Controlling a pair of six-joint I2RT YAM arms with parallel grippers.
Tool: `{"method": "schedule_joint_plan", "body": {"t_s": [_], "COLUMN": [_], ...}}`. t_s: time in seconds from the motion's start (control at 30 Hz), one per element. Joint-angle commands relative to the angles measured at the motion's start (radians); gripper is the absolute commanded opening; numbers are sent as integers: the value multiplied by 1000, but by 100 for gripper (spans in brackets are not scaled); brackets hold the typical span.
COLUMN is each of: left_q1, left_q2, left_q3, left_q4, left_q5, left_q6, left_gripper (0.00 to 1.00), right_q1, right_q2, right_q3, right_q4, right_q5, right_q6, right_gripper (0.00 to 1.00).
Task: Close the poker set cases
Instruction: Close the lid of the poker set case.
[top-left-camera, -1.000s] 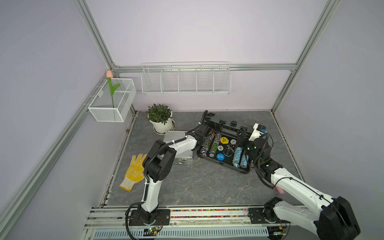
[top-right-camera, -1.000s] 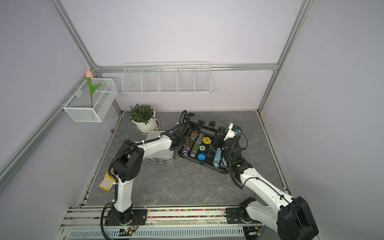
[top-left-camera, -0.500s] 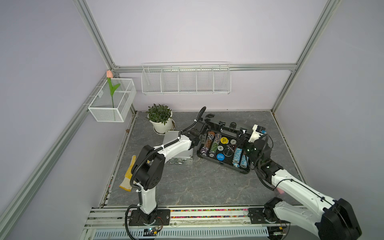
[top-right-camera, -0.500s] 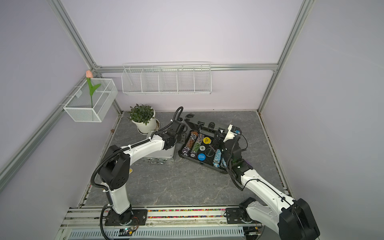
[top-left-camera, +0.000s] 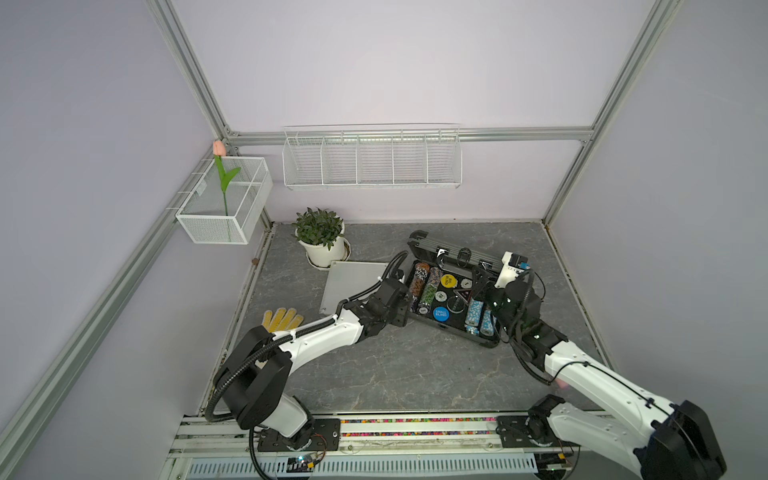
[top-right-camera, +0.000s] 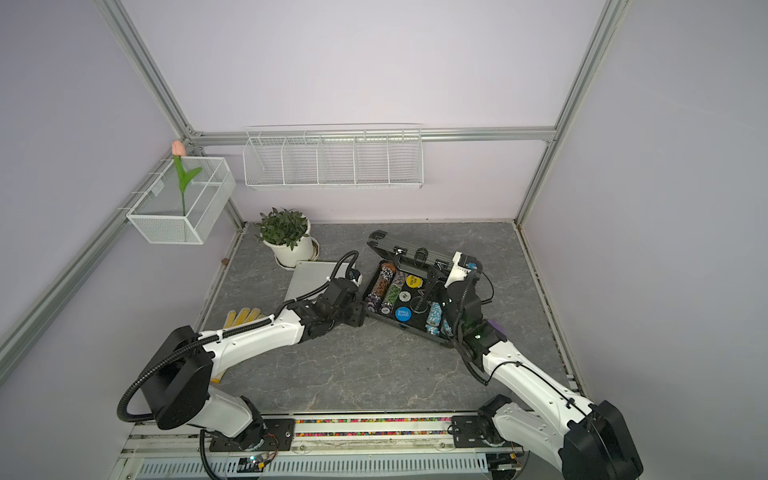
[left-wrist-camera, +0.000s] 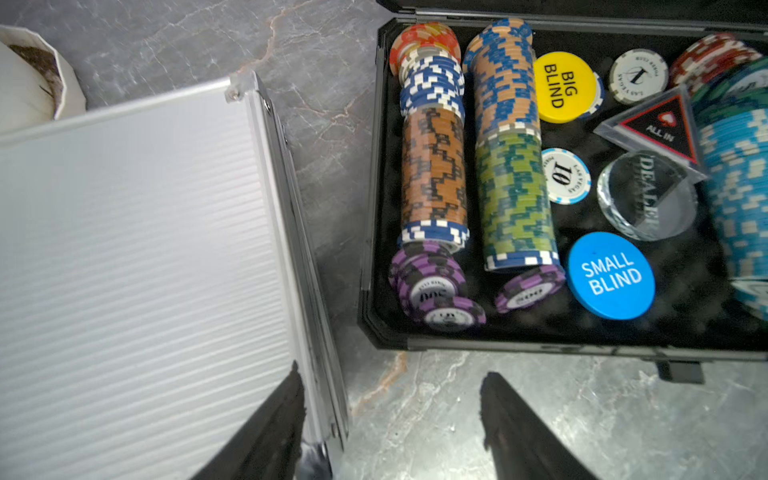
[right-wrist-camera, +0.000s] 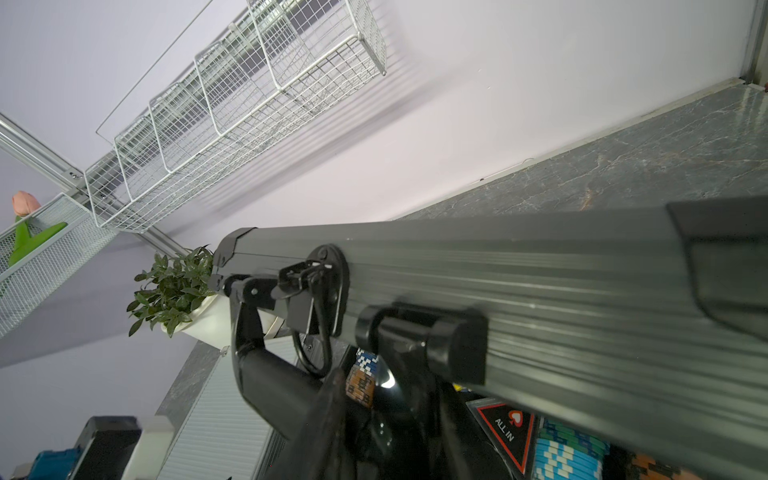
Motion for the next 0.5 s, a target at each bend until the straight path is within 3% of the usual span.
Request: {"method": "schedule_joint_plan", "body": {"t_s": [0.0, 0.47], "left_q1": [-5, -47], "left_q2": [-22, 52], "left_q3": [-58, -124], "left_q4": [93, 120], "left_q5": [51, 24], "left_q6": [-2, 95], "left_gripper": [75, 80], "right_q1": [2, 10], "right_q2": [19, -5], "right_q3": [-15, -10], "right_q4": [-131, -145], "right_q5": [51, 69], "right_q6": [-108, -134], "right_gripper": [34, 34]}}
